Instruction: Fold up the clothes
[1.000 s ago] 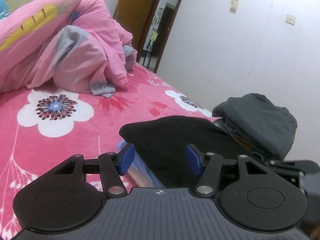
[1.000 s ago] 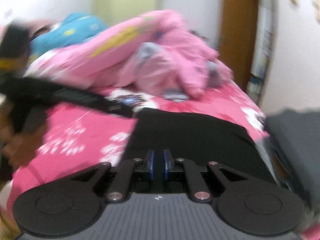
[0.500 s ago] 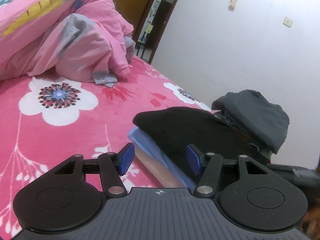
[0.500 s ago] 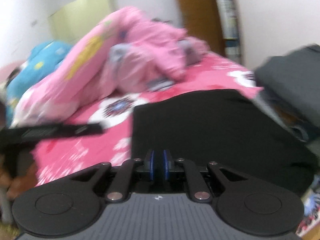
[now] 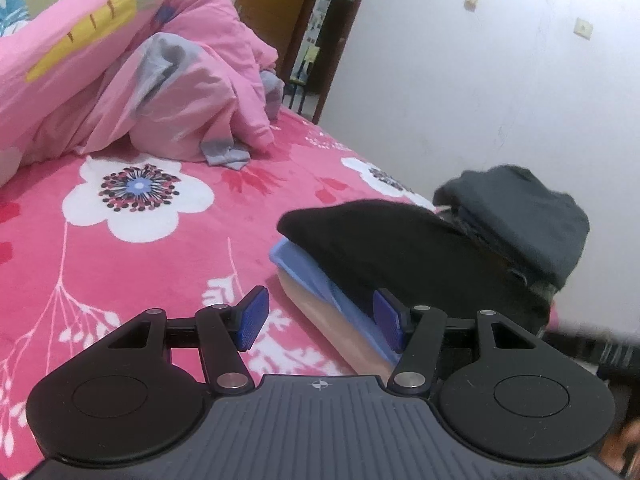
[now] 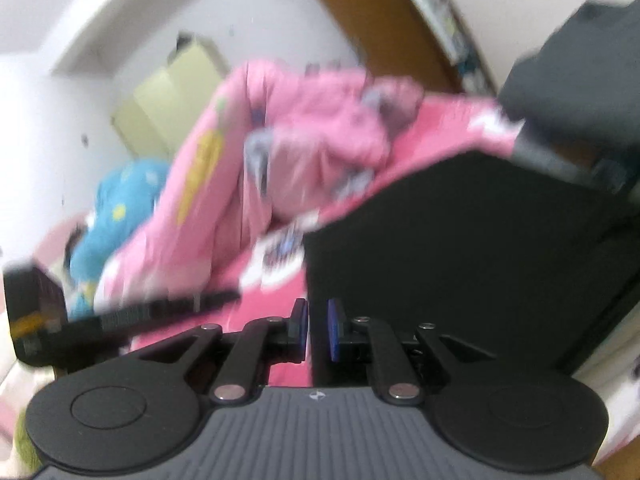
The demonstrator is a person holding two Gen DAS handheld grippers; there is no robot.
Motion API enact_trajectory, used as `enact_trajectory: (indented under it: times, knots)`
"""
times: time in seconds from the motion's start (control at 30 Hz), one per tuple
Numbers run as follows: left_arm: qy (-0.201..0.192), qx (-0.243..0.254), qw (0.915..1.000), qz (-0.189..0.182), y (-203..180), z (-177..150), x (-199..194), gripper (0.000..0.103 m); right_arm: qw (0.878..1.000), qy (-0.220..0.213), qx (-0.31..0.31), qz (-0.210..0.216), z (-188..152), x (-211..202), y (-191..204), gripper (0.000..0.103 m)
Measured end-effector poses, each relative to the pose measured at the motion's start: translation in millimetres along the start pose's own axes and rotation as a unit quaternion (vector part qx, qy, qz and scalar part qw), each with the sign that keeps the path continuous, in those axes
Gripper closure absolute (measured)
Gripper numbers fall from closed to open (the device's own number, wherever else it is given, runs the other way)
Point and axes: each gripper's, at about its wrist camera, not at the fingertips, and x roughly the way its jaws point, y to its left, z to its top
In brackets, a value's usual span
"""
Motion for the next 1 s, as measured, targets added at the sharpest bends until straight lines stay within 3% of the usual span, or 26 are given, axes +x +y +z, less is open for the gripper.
enact_trajectory:
  times: [0.13,0.23,0.37,0.43,0.57,0.7,0.9,1.0]
  knots:
    - [0.006,0.016,0.9998,-0.005,-13.8,-10.0,-2.0,0.045,0.998,-0.043,0.049,-0.023,-2.0,-22.4,-32.0,0.09]
    - [0.007,0.035,0.9992,-0.016,-25.5,-15.6,-2.3,0.045,0.999,0.004,0.054,-0.002,-29.5,-21.2,-35.2,0.09]
    - [0.003,0.068,0.9968,-0.043,-43.1,-20.7,-0.3,0.045,0.998,0.017,0.032,0.054,-53.7,-39.1,-26.4,0.09]
    - [-0.004,0.094,0.9935,-0.064,-55.3,-24.4,0.0,0.045,0.997,-0.002,0.035,0.066,-48.8,-53.3,-32.0,0.09]
    - [-0.012,0.147,0.9843,-0.097,-79.9,-35.5,2.9,0.045,0.997,-0.075,0.033,0.005,-20.6,-74.7,-59.4,0.09]
    - [-0.005,0.199,0.974,-0.109,-100.5,-49.9,11.8,0.045,0.991,-0.122,0.038,-0.025,-2.7,-78.0,-87.9,0.09]
    - [0.022,0.217,0.9707,-0.1,-102.7,-62.3,25.8,0.045,0.998,-0.04,0.036,-0.013,-36.2,-56.7,-95.7,0.09]
    - [0.019,0.228,0.9682,-0.101,-102.4,-63.2,26.3,0.044,0.998,-0.057,0.031,-0.015,-34.4,-74.3,-98.3,0.09]
